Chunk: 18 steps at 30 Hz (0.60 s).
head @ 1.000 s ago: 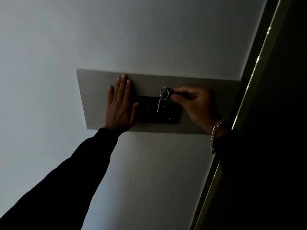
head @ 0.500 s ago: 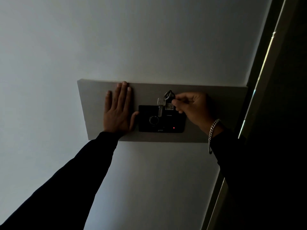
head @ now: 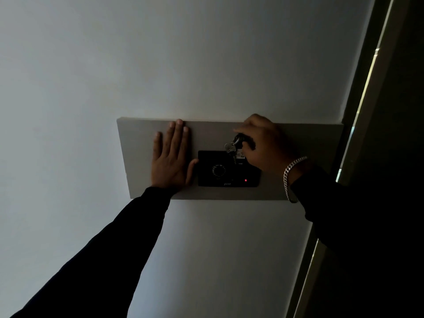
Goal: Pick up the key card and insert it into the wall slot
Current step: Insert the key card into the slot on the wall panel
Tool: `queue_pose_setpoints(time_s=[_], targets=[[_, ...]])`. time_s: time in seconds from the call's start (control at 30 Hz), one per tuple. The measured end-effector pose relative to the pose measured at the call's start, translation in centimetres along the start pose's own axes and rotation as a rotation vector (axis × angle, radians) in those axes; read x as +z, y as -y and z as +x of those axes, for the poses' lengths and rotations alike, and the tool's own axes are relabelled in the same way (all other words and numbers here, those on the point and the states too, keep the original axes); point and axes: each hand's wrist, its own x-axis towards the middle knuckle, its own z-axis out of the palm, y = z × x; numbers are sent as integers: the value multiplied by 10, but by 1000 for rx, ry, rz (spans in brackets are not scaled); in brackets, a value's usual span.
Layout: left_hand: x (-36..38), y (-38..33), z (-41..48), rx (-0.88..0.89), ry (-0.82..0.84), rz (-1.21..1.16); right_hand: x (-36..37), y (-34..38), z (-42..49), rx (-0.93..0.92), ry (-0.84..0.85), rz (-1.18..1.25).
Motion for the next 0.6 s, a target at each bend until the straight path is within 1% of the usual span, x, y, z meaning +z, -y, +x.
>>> queue_pose_setpoints(time_s=[0.07, 0.13, 0.2, 0.3, 0.37, 0.47, 0.6], targets=[[0, 0, 0, 0, 12, -6, 1, 2, 6, -85, 46, -81], [-1, -1, 0, 0, 17, -10, 2, 1, 10, -135, 54, -97], [-2, -1, 0, 2, 21, -11, 1, -1, 10, -120, -5, -16], [-2, -2, 0, -4, 25, -7, 3, -2, 3, -43, -184, 146], [-3, -3, 0, -8, 35, -5, 7, -1, -2, -17, -247, 181], [-5, -3, 0, -7, 57, 0, 11, -3, -7, -28, -273, 184], [-6, -3, 0, -5, 57, -11, 14, -13, -10, -74, -236, 149]])
